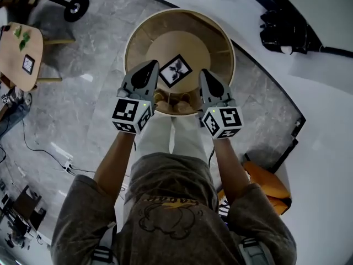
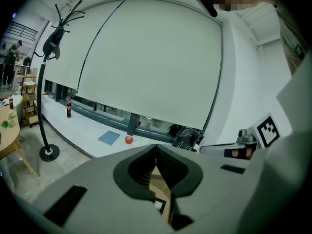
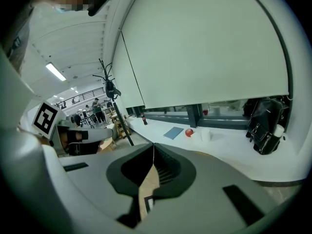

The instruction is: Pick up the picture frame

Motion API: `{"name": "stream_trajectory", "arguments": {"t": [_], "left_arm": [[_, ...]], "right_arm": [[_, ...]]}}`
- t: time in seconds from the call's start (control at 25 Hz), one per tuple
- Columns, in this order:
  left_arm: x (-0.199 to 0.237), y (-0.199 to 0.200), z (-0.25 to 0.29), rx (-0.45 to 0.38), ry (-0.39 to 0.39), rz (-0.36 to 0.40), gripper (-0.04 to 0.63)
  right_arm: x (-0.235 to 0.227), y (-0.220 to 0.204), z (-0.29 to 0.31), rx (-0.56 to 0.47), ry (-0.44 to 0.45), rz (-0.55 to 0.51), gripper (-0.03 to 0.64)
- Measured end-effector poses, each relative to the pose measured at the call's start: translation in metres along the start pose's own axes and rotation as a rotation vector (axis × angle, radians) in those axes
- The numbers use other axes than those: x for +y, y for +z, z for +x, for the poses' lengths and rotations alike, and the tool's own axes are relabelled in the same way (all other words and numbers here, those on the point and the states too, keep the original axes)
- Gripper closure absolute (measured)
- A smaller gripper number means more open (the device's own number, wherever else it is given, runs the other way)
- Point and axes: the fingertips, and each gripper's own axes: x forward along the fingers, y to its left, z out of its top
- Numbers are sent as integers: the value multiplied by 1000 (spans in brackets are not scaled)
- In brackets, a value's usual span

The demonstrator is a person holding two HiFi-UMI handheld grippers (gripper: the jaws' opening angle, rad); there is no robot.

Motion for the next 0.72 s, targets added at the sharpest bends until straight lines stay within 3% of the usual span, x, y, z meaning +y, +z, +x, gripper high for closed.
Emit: {"name": "stream_trajectory", "arguments": {"t": [0.72], "left_arm": [[41,-117,57,33,1,-11,577]], "right_arm": [[-40,-103,61,60,-37,15,598]]}}
